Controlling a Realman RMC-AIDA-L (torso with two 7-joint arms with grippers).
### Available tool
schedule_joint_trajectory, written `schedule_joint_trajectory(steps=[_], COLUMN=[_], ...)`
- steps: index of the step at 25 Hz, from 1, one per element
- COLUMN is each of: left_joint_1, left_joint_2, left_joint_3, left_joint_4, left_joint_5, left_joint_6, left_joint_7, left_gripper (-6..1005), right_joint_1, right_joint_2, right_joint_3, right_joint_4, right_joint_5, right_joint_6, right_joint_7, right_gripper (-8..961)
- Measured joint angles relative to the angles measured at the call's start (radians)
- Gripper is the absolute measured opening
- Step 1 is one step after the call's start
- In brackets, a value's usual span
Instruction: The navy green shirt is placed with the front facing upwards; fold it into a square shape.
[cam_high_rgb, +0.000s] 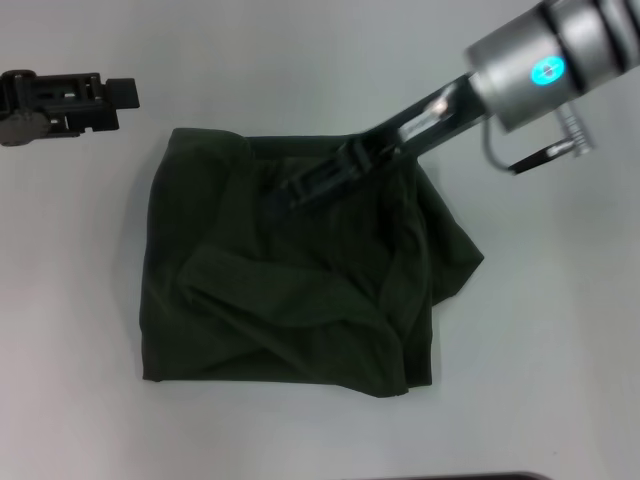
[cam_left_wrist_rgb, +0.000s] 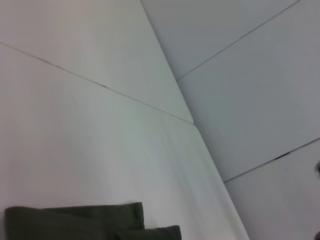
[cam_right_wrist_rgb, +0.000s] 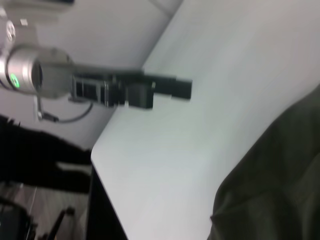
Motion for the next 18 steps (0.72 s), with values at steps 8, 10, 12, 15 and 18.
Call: schedule_joint_trajectory(steps=[8,10,12,15,18], left_joint_1=[0.005,0.005,0.004,0.002,-0.001], left_joint_2=[-0.002,-0.003,-0.004,-0.004,-0.004], left_joint_3=[0.0,0.0,0.0,0.0,0.0], left_joint_4=[0.0,0.0,0.0,-0.002,-0.008], left_joint_5=[0.001,0.003,0.005,0.003,0.001], left_joint_6=[-0.002,-0.003,-0.003,-0.003,-0.004], left_joint_7=[0.001,0.001,0.001,0.002,0.002], left_gripper=[728,728,728,728,728], right_joint_1=[0.05,0.035,0.019,-0.003,-0.04], right_joint_2=[-0.007,-0.008,-0.008,-0.017,-0.041], right_joint_3=[-0.107,-0.108,-0.108,-0.1,-0.09], right_joint_4=[0.136,0.138,0.138,0.121,0.055], right_joint_5=[-0.031,-0.05,-0.065,-0.111,-0.159], right_joint_6=[0.166,0.201,0.225,0.224,0.185], right_joint_7=[0.012,0.018,0.019,0.035,0.079], right_gripper=[928,928,928,927,927])
